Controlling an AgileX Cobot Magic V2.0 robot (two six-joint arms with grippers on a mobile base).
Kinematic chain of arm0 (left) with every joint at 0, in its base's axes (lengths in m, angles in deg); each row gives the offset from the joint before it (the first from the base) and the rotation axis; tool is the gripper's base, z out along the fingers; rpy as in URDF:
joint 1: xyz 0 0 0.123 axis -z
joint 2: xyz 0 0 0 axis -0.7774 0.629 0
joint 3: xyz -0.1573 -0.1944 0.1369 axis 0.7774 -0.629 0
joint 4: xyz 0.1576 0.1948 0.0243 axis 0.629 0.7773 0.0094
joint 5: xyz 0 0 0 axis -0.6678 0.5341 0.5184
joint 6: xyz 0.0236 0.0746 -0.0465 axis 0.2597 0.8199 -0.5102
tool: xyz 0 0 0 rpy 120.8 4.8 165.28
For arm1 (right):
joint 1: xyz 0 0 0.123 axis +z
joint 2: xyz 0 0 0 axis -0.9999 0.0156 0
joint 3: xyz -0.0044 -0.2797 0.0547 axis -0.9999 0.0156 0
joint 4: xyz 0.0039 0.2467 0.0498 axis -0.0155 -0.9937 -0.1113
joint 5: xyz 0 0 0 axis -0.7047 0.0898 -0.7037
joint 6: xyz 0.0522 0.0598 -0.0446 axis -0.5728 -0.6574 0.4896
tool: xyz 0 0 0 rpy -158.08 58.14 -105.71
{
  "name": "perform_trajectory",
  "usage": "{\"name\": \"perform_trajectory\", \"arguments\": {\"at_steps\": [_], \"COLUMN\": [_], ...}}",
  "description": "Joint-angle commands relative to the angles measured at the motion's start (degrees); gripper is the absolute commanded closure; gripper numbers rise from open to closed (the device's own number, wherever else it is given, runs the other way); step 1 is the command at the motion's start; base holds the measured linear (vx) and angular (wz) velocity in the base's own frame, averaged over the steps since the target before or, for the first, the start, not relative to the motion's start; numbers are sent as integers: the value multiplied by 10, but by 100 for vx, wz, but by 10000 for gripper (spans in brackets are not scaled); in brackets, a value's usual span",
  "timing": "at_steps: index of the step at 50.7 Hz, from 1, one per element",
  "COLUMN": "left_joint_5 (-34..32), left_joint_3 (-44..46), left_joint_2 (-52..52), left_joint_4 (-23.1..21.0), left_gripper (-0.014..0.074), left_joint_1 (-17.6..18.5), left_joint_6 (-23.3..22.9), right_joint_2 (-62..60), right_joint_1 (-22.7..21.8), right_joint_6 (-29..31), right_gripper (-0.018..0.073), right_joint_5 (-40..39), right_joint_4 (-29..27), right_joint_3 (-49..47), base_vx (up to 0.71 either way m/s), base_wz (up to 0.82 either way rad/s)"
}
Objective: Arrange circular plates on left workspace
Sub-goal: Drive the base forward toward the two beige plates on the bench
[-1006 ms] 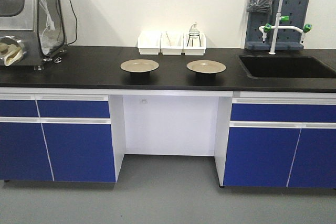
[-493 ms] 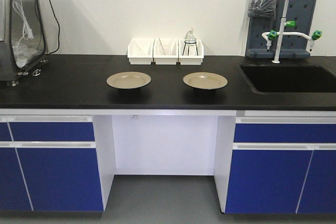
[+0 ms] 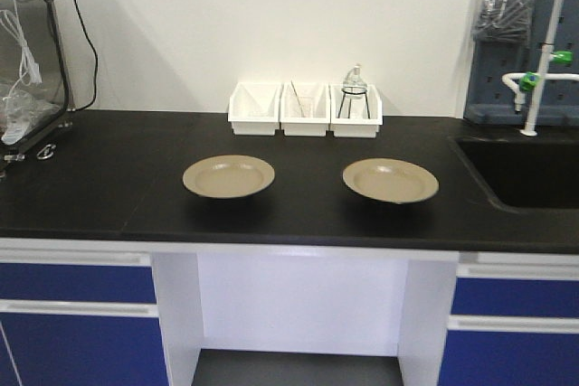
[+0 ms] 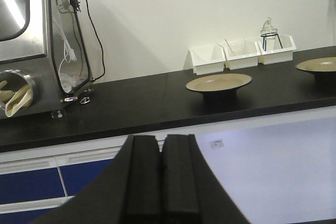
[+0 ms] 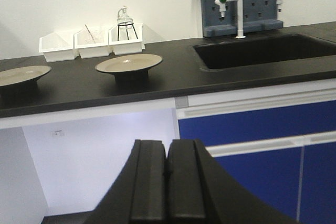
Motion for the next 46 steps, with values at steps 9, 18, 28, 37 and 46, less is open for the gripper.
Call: {"name": "perform_trajectory", "arguments": {"at_steps": [9,18,28,37,46], "left_joint_5": [-49,-49,-49,-49,-49], "left_joint_3": [-10,-10,-10,-10,-10], "left_joint_2": [-3,-3,-3,-3,-3], "left_joint_4": [0,0,0,0,0], "left_gripper": [596,596,596,596,596], "left_joint_1": [4,4,4,4,4], "left_joint_6": [-6,-6,-6,-6,-6], "right_joint_2": [-5,-5,-5,-5,-5], "right_joint_1": [0,0,0,0,0], "right_joint_6": [5,5,5,5,5], "right_gripper": [560,560,560,560,560], "right_joint_5": [-45,-45,-45,-45,-45], "right_joint_4": [7,7,7,7,7], "right_joint_3": [13,13,13,13,13], "base_vx": [52,51,47,44,42], "base_wz": [8,3,-4,-13,-15]}}
